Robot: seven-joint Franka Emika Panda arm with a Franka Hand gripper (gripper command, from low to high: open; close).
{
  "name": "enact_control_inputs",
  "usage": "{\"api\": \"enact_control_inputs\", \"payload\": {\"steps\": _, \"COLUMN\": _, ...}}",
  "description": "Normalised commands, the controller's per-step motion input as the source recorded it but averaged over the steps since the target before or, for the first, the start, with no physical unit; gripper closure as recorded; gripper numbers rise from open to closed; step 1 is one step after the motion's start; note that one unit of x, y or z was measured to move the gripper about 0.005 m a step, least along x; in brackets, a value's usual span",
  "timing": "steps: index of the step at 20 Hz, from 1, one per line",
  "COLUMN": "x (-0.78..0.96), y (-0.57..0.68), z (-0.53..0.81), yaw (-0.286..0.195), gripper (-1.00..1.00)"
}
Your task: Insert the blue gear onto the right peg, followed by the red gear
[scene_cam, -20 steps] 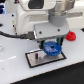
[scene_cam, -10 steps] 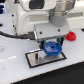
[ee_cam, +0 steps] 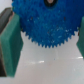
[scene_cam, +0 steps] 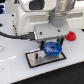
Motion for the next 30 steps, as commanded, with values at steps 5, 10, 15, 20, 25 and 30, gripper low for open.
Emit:
{"api": "enact_control_inputs", "payload": {"steps": 5, "x": 0.0, "y": 0.0, "z": -0.28, "yaw": 0.0, "gripper": 1.0}}
{"api": "enact_control_inputs", "payload": {"steps": 10, "x": 0.09, "y": 0.01, "z": -0.03, "yaw": 0.0, "gripper": 1.0}}
{"api": "enact_control_inputs", "payload": {"steps": 15, "x": 0.09, "y": -0.04, "z": -0.02, "yaw": 0.0, "gripper": 1.0}}
{"api": "enact_control_inputs", "payload": {"steps": 20, "x": 0.08, "y": 0.0, "z": -0.02, "yaw": 0.0, "gripper": 1.0}}
{"api": "enact_control_inputs", "payload": {"steps": 25, "x": 0.04, "y": 0.09, "z": 0.26, "yaw": 0.0, "gripper": -1.0}}
{"api": "enact_control_inputs", "payload": {"steps": 30, "x": 0.02, "y": 0.14, "z": 0.53, "yaw": 0.0, "gripper": -1.0}}
